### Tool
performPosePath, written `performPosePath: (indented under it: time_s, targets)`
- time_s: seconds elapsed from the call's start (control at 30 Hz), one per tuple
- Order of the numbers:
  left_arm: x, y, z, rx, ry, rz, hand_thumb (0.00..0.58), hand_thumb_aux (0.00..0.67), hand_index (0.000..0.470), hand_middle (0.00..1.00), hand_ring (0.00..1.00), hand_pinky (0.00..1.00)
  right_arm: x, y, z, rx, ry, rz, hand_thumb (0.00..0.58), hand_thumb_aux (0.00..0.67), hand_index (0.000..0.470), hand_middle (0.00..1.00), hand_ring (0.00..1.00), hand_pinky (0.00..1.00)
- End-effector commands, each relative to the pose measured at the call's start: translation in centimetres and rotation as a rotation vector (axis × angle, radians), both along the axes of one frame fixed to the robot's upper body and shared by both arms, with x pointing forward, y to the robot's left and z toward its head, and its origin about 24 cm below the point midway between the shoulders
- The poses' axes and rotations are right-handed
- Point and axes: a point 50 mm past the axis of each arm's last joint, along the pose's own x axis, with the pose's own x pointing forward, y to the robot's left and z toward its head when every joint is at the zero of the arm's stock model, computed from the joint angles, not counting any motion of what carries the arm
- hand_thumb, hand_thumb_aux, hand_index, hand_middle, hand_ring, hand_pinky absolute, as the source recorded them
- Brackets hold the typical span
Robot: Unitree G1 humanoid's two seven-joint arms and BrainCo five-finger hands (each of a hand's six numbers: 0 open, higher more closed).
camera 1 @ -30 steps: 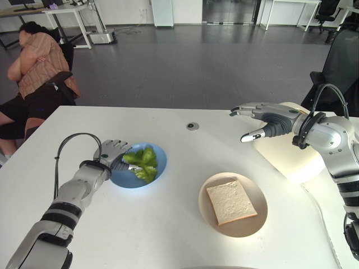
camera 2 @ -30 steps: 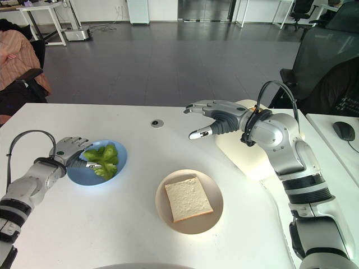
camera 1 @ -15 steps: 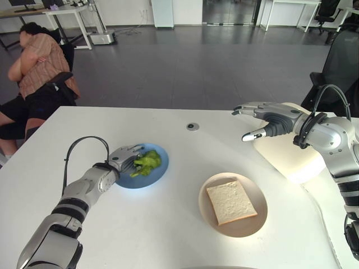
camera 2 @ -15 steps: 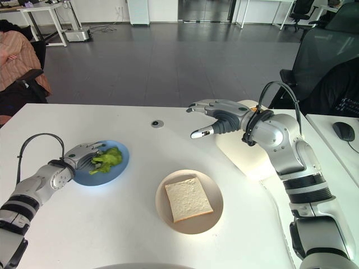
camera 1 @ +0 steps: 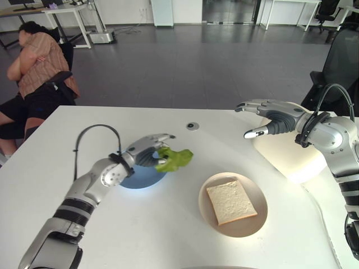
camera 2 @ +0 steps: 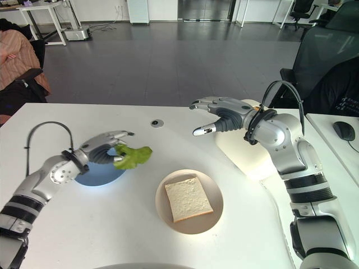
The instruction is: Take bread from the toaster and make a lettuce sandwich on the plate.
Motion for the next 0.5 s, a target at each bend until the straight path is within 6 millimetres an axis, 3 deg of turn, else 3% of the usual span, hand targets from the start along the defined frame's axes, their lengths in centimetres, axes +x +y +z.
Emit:
performPosePath:
  time_s: [0.03, 0.3, 0.5]
  targets:
    - [-1.4, -3.6, -0.8, -0.094, 0.105, -0.145, 0.580, 0.670, 0.470, 0.00, 0.00, 0.00, 0.1, -0.4, 0.3, -0.011, -0.013, -0.020, 0.000, 0.000, 0.000, 0.00, 0.00, 0.00]
    - [-2.6, -9.6, -0.6, -0.239, 0.201, -0.337, 0.580, 0.670, 0.470, 0.00, 0.00, 0.00, 0.2, -0.7, 0.4, -0.006, -0.021, -0.037, 0.000, 0.000, 0.000, 0.00, 0.00, 0.00]
    - [-2.6, -11.4, -1.9, -0.267, 0.288, -0.360, 0.580, 0.670, 0.470, 0.00, 0.00, 0.00, 0.2, -0.7, 0.3, -0.005, -0.020, -0.041, 0.000, 0.000, 0.000, 0.00, 0.00, 0.00]
